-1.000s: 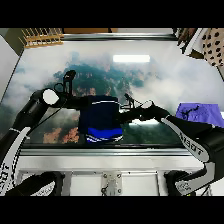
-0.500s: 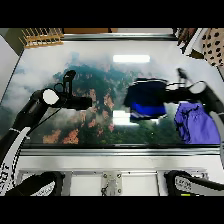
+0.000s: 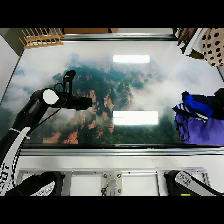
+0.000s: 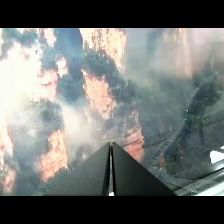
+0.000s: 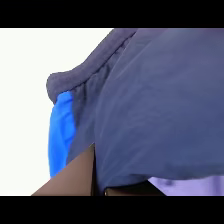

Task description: Fold the clothes and pants, and hang the long-sleeved shirts on hangers.

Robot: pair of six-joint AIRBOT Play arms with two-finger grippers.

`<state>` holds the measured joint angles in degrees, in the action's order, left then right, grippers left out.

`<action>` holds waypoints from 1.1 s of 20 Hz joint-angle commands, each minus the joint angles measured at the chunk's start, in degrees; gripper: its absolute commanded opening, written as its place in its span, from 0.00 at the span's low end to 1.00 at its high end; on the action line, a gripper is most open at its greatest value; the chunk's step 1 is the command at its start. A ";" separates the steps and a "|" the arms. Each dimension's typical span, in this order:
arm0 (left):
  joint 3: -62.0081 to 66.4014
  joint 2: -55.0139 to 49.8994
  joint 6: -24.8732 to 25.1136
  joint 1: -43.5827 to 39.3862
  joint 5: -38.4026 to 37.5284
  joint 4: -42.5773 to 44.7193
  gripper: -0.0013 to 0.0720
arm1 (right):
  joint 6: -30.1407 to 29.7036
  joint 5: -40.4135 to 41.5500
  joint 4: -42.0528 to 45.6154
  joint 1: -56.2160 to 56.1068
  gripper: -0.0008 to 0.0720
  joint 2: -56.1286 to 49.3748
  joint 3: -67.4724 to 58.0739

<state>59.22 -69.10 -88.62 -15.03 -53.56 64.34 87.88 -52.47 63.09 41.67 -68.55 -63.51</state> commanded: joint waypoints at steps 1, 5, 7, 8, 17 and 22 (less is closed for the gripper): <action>-0.02 0.04 0.07 -0.04 0.00 0.02 0.03 | 1.90 -0.15 2.40 3.54 0.05 2.12 0.00; -0.02 0.04 0.09 -0.04 -0.33 0.02 0.03 | 9.03 -4.35 11.65 3.48 0.05 4.48 1.97; -0.02 0.04 0.09 -0.04 -0.37 0.04 0.03 | 8.98 -6.19 13.18 3.48 0.05 5.73 5.03; -0.02 0.04 0.09 -0.04 -0.35 0.04 0.03 | 8.76 -6.54 13.88 3.48 0.05 6.16 6.78; -0.02 0.04 0.11 -0.04 -0.39 0.11 0.03 | 6.40 -15.74 26.58 3.56 0.62 6.75 10.32; -0.02 0.04 0.11 -0.04 -0.46 0.09 0.03 | 5.16 -11.37 25.86 1.64 0.97 14.64 10.12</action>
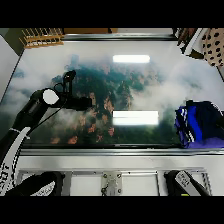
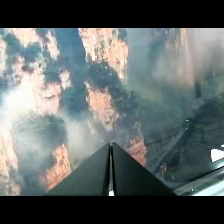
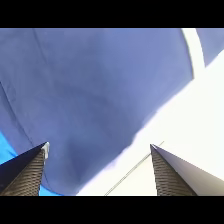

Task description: Fold the clothes and pants, and hang the long-sleeved shirts on hangers.

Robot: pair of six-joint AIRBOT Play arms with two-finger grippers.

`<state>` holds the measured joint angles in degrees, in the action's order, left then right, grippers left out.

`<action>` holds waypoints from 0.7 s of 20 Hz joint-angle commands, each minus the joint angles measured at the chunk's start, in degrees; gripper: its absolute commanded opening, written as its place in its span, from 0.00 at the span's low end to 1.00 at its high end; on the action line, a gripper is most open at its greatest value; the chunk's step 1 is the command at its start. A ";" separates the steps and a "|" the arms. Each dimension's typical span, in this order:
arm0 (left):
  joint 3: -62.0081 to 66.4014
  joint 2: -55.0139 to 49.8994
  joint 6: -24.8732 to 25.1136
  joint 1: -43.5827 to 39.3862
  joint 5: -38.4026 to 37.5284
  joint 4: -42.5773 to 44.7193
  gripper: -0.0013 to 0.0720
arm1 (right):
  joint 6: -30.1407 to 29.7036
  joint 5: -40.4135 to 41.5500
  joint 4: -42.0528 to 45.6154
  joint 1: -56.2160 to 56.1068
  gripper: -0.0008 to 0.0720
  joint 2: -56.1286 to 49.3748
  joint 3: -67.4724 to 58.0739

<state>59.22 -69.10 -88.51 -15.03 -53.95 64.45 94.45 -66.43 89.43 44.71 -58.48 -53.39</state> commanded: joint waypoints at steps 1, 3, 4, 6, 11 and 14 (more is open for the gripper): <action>-0.02 0.04 0.00 -0.07 -0.07 -0.09 0.03 | -2.99 4.15 -2.80 -3.56 0.97 7.78 0.00; -0.02 0.04 -0.02 -0.04 0.00 -0.07 0.03 | -5.25 4.94 -8.92 -10.36 0.97 13.55 0.15; -0.02 0.04 0.00 -0.04 0.00 -0.04 0.03 | -6.25 4.94 -12.17 -14.91 0.97 15.67 0.44; -0.02 0.04 0.00 -0.04 0.00 0.04 0.03 | -6.67 4.90 -16.63 -24.44 0.97 17.86 1.09; -0.02 0.04 0.00 -0.04 0.17 0.00 0.03 | -6.67 4.55 -17.49 -45.13 0.97 17.57 1.33; 0.00 0.04 0.00 -0.04 0.17 0.00 0.03 | -6.67 4.52 -17.53 -49.96 0.49 16.96 1.33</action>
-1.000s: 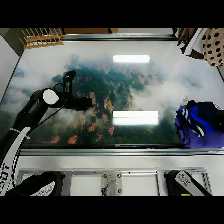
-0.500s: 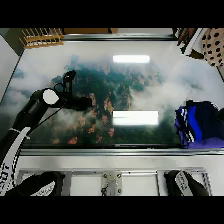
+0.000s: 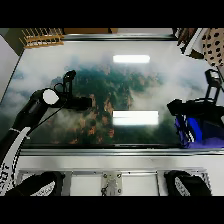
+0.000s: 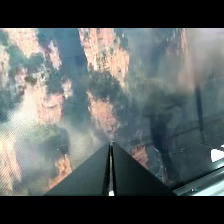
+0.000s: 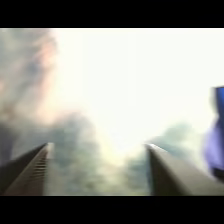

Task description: Fold the clothes and pants, and hang the long-sleeved shirts on hangers.

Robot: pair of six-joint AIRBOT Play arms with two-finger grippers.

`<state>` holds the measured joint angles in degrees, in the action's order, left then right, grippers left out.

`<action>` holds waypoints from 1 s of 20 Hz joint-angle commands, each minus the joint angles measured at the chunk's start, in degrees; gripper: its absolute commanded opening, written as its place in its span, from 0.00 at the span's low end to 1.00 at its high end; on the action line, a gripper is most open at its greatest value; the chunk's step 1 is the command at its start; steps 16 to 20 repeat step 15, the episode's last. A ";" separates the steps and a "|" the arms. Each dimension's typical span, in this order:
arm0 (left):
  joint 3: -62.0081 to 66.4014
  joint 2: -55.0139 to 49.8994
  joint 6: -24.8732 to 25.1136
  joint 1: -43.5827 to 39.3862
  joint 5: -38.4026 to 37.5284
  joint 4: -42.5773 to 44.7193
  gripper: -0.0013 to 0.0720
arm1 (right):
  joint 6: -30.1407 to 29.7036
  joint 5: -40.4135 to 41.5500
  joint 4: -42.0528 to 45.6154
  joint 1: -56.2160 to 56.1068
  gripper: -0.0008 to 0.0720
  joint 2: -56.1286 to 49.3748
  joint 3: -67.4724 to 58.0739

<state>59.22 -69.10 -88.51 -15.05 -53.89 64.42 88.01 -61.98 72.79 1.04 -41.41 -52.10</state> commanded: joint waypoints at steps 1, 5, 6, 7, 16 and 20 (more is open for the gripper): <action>0.00 0.04 0.00 -0.02 0.11 0.02 0.03 | -0.22 0.07 -0.92 -6.71 0.07 -0.17 0.04; 0.00 0.04 0.00 -0.02 0.11 0.02 0.03 | -0.17 0.04 -1.07 -6.73 0.06 -0.17 0.04; -0.02 0.04 0.00 -0.02 0.11 0.02 0.03 | -0.20 0.04 -1.07 -6.73 0.06 -0.17 0.04; -0.02 0.04 0.00 -0.02 0.11 0.02 0.03 | -0.17 0.07 -1.07 -6.73 0.06 -0.17 0.04; -0.02 0.04 0.00 -0.02 0.11 0.02 0.03 | -0.17 0.04 -1.07 -6.73 0.06 -0.17 0.04; -0.02 0.04 0.00 -0.02 0.11 0.02 0.03 | -0.17 0.04 -1.07 -6.73 0.06 -0.17 0.04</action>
